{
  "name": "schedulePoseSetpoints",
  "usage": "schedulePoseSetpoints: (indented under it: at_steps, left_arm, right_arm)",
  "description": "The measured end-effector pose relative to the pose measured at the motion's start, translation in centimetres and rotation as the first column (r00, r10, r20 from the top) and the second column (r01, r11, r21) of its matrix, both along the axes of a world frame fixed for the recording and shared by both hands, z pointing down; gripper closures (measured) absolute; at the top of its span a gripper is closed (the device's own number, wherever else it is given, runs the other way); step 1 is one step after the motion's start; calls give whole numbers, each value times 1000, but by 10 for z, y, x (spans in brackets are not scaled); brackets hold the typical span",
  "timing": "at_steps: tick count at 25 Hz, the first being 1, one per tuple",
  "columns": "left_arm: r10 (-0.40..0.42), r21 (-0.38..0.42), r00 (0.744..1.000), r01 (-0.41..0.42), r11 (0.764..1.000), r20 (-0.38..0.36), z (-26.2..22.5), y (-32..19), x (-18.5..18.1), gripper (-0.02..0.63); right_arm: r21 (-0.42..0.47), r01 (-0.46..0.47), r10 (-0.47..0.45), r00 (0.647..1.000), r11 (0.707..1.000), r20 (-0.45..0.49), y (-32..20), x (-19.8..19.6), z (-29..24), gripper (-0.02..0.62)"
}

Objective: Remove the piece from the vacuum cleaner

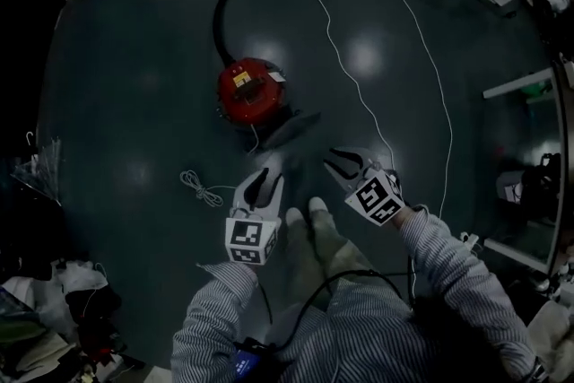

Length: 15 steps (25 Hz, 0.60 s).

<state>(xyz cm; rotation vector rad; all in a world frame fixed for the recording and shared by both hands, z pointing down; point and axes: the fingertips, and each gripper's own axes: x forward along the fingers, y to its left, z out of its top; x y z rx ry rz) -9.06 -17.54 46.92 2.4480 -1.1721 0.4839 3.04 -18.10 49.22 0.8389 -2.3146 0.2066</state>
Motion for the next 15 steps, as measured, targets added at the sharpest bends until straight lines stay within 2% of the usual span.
schedulePoseSetpoints:
  at_steps: [2, 4, 8, 12, 15]
  left_arm:
    - [24, 31, 996, -27, 999, 91, 24, -19, -5, 483]
    - [55, 39, 981, -63, 997, 185, 56, -33, -7, 460]
    - [132, 3, 927, -142, 990, 352, 130, -51, -6, 439]
    - [169, -57, 879, -160, 985, 446, 207, -66, -13, 436]
    - [174, -105, 862, -141, 984, 476, 259, -78, -21, 433]
  right_arm:
    - [18, 62, -60, 993, 998, -101, -20, 2, 30, 495]
    - [28, 132, -124, 971, 991, -203, -40, 3, 64, 480]
    - [11, 238, -218, 907, 971, -359, -74, 4, 139, 469]
    - [-37, 324, -300, 818, 945, -492, -99, 8, 216, 469]
    - [-95, 348, -339, 757, 933, -558, -114, 14, 272, 469]
